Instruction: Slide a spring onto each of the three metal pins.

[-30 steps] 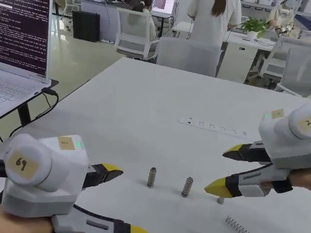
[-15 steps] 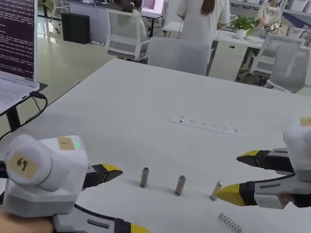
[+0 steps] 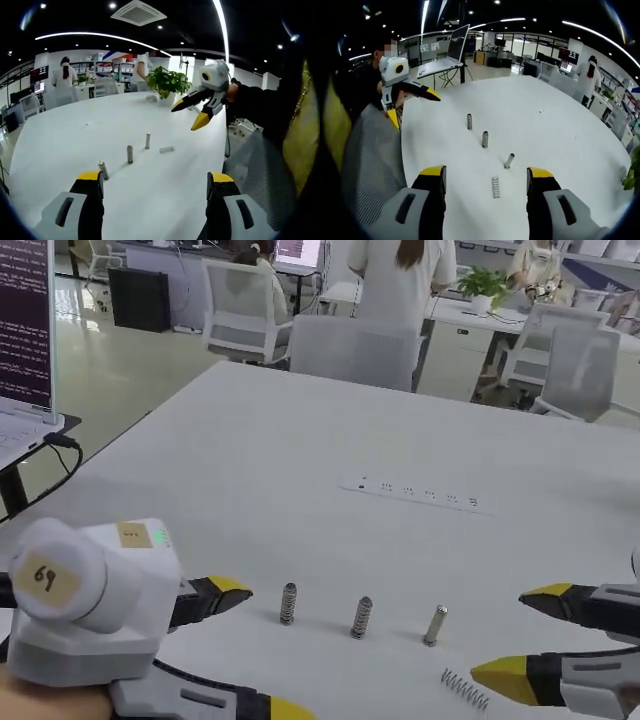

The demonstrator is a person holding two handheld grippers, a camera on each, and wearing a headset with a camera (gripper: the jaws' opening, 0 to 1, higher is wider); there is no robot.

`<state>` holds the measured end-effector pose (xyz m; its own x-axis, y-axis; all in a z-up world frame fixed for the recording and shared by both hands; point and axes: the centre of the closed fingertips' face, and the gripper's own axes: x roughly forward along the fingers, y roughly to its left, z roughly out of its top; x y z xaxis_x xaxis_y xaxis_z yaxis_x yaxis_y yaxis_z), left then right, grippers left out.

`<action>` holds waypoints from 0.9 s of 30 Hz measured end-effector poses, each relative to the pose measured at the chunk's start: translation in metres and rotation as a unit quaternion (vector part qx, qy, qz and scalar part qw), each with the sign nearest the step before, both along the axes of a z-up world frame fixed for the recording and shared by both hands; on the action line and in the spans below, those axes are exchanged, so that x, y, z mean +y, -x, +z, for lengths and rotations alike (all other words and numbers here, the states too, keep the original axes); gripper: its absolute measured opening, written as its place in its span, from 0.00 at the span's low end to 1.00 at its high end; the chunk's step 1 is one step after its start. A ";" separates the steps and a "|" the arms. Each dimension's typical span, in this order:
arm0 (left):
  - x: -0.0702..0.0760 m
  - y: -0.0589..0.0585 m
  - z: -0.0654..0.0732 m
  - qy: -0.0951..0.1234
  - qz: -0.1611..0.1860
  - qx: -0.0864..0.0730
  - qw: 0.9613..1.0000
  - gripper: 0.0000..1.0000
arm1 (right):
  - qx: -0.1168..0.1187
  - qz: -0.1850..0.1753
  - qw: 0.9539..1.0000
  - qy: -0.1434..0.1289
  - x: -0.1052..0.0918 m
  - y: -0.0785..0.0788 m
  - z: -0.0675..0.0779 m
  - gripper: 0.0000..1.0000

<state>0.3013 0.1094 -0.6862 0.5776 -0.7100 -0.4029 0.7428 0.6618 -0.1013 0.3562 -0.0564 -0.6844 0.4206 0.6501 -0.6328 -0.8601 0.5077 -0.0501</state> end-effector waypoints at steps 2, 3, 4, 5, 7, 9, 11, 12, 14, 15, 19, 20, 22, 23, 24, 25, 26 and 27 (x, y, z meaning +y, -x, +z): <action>-0.002 0.000 0.000 -0.001 -0.002 0.000 1.000 0.82 | 0.004 -0.007 1.000 0.002 -0.007 0.002 -0.004 0.63; -0.003 0.000 0.000 0.000 -0.003 0.000 1.000 0.82 | 0.005 -0.011 1.000 0.001 -0.009 0.005 -0.004 0.64; -0.003 0.000 0.001 0.000 -0.003 0.000 1.000 0.82 | 0.006 -0.013 1.000 0.001 -0.011 0.006 -0.005 0.64; -0.004 0.001 0.000 0.000 -0.004 0.001 1.000 0.82 | 0.008 -0.016 1.000 0.001 -0.014 0.008 -0.006 0.63; -0.004 0.001 0.000 -0.001 -0.005 0.001 1.000 0.82 | 0.009 -0.022 1.000 0.002 -0.018 0.010 -0.008 0.63; -0.005 0.001 0.000 -0.001 -0.007 0.001 1.000 0.82 | 0.011 -0.027 1.000 0.000 -0.022 0.012 -0.009 0.63; -0.006 0.001 0.000 0.000 -0.008 0.001 1.000 0.82 | 0.014 -0.031 0.999 0.002 -0.025 0.014 -0.012 0.63; -0.007 0.001 0.000 0.000 -0.008 0.001 1.000 0.82 | 0.015 -0.033 0.999 0.002 -0.027 0.015 -0.013 0.63; -0.008 0.002 0.000 0.000 -0.010 0.001 1.000 0.82 | 0.020 -0.038 0.999 -0.002 -0.028 0.017 -0.016 0.63; -0.008 0.002 0.000 0.001 -0.010 0.002 1.000 0.82 | 0.020 -0.039 0.999 0.000 -0.029 0.017 -0.017 0.63; -0.008 0.003 0.000 0.000 -0.011 0.002 1.000 0.82 | 0.026 -0.041 0.999 0.003 -0.031 0.017 -0.025 0.62; -0.008 0.003 0.000 0.000 -0.011 0.002 1.000 0.82 | 0.028 -0.041 0.999 0.004 -0.031 0.016 -0.028 0.61; -0.008 0.003 0.000 0.000 -0.011 0.002 1.000 0.82 | 0.030 -0.041 0.999 0.004 -0.031 0.016 -0.032 0.60; -0.008 0.003 0.000 -0.001 -0.012 0.003 1.000 0.81 | 0.035 -0.041 0.999 0.002 -0.030 0.016 -0.035 0.60; -0.008 0.004 0.000 -0.001 -0.012 0.003 1.000 0.81 | 0.037 -0.041 0.998 0.003 -0.030 0.016 -0.038 0.59; -0.009 0.004 0.000 -0.001 -0.013 0.003 1.000 0.81 | 0.037 -0.041 0.998 0.003 -0.030 0.016 -0.040 0.59; -0.009 0.004 0.000 -0.002 -0.013 0.003 1.000 0.81 | 0.039 -0.041 0.998 0.002 -0.030 0.015 -0.043 0.58; -0.009 0.004 0.000 -0.002 -0.013 0.003 1.000 0.81 | 0.043 -0.043 0.998 0.002 -0.030 0.015 -0.045 0.57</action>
<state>0.2973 0.1007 -0.6865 0.5559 -0.7231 -0.4099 0.7593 0.6424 -0.1036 0.3412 -0.0866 -0.7296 0.4187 0.6119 -0.6710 -0.8148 0.5795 0.0200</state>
